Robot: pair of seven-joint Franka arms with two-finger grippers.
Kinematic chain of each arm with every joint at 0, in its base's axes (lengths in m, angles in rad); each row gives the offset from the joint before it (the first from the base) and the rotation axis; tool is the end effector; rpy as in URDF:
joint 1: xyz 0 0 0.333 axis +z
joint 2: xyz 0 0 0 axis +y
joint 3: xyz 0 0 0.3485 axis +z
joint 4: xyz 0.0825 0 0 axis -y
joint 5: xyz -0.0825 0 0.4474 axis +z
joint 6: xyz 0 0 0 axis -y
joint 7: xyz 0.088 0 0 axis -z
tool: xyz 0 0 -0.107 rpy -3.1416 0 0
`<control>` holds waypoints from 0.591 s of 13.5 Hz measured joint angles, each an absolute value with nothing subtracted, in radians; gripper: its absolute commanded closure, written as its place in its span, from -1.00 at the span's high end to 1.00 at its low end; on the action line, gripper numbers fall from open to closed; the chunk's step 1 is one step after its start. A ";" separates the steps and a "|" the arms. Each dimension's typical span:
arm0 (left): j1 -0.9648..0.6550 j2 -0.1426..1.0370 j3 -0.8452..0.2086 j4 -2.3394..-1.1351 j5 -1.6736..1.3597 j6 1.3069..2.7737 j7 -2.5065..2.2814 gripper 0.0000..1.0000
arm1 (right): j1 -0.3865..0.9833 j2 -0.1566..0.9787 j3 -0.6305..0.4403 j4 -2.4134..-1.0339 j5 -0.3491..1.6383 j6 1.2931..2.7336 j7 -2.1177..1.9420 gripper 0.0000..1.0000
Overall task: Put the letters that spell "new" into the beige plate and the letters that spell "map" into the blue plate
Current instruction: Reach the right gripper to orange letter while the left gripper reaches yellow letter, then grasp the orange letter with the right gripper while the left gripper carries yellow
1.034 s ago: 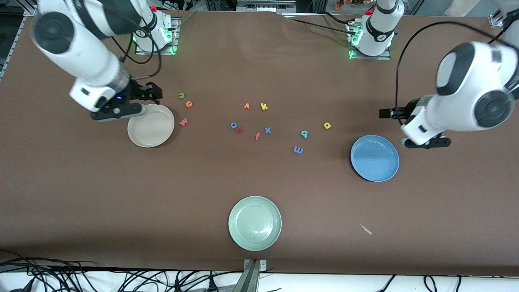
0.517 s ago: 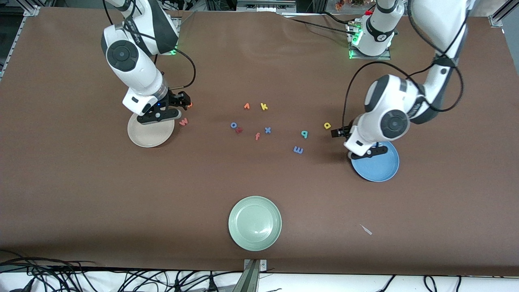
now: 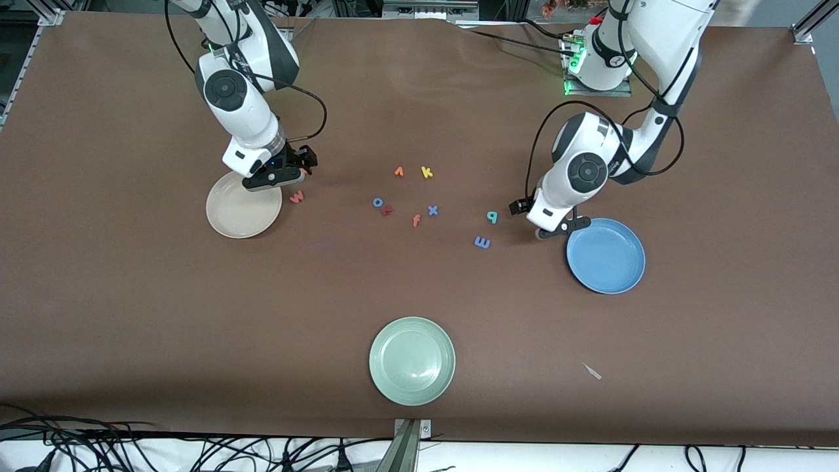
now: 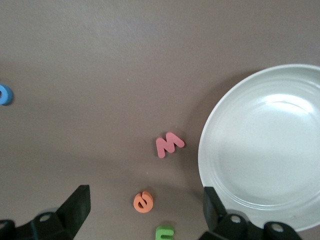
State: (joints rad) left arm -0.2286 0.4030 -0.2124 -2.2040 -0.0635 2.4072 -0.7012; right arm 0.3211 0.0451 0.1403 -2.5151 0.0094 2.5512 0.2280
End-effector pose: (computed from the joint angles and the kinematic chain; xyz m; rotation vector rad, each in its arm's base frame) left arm 0.5206 -0.2514 0.1613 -3.0799 -0.4971 0.3572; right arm 0.4474 0.2229 0.2413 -3.1137 -0.3525 0.0187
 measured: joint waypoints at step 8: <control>-0.288 0.437 -0.206 -2.235 -0.063 2.489 -0.797 0.44 | 0.321 0.189 0.186 -2.677 0.009 2.951 0.245 1.00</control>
